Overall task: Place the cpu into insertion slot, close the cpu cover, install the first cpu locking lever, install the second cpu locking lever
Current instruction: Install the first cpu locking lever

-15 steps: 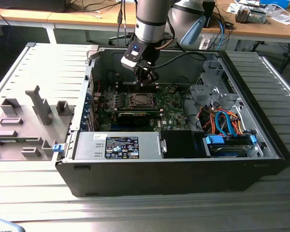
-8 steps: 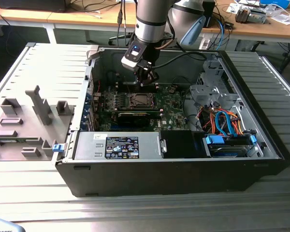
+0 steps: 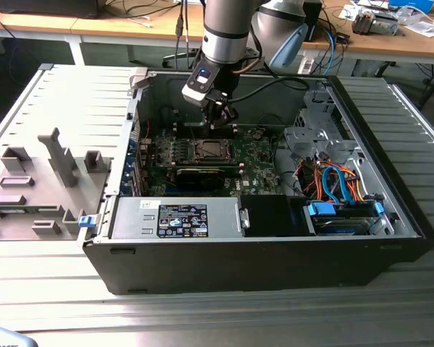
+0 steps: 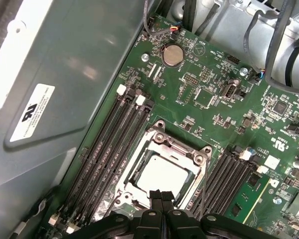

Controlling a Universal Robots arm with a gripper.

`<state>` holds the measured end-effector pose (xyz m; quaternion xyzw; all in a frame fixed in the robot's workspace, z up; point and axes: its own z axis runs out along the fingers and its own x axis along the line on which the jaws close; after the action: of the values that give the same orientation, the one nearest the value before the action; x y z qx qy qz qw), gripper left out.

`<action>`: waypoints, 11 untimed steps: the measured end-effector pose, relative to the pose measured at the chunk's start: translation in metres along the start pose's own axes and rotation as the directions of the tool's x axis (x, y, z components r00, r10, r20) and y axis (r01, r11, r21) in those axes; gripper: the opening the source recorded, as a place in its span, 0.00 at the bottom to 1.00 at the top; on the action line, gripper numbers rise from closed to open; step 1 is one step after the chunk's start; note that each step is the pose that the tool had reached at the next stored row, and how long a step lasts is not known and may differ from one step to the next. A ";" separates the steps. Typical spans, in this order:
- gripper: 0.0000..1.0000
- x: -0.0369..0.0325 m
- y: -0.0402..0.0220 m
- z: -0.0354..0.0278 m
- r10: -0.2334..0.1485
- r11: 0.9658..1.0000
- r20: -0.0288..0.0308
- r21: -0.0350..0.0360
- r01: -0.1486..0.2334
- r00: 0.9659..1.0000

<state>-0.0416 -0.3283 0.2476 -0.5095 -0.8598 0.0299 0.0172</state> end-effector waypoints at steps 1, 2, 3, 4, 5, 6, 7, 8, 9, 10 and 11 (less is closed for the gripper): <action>0.11 0.0000 0.0000 0.0000 -0.001 1.000 0.000 0.000 0.001 1.000; 0.11 0.0000 0.0000 0.0000 -0.002 1.000 0.000 0.000 0.002 1.000; 0.11 0.0000 0.0000 0.0000 -0.003 1.000 0.000 0.000 0.003 1.000; 0.11 0.0000 0.0000 0.0000 -0.004 1.000 0.000 0.000 0.004 1.000; 0.11 0.0000 0.0000 0.0000 -0.006 1.000 0.000 0.000 0.006 1.000; 0.11 0.0000 0.0000 0.0000 -0.007 1.000 0.000 0.000 0.007 1.000; 0.11 0.0000 0.0000 0.0000 -0.008 1.000 0.001 0.000 0.008 1.000; 0.11 0.0000 0.0000 0.0000 -0.009 1.000 0.001 0.000 0.009 1.000; 0.11 0.0000 0.0000 0.0000 -0.010 1.000 0.001 0.000 0.010 1.000; 0.11 0.0000 0.0000 0.0000 -0.011 1.000 0.001 0.000 0.011 1.000; 0.11 0.0000 0.0000 0.0000 -0.012 1.000 0.001 0.000 0.012 1.000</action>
<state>-0.0416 -0.3283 0.2476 -0.5044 -0.8628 0.0300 0.0170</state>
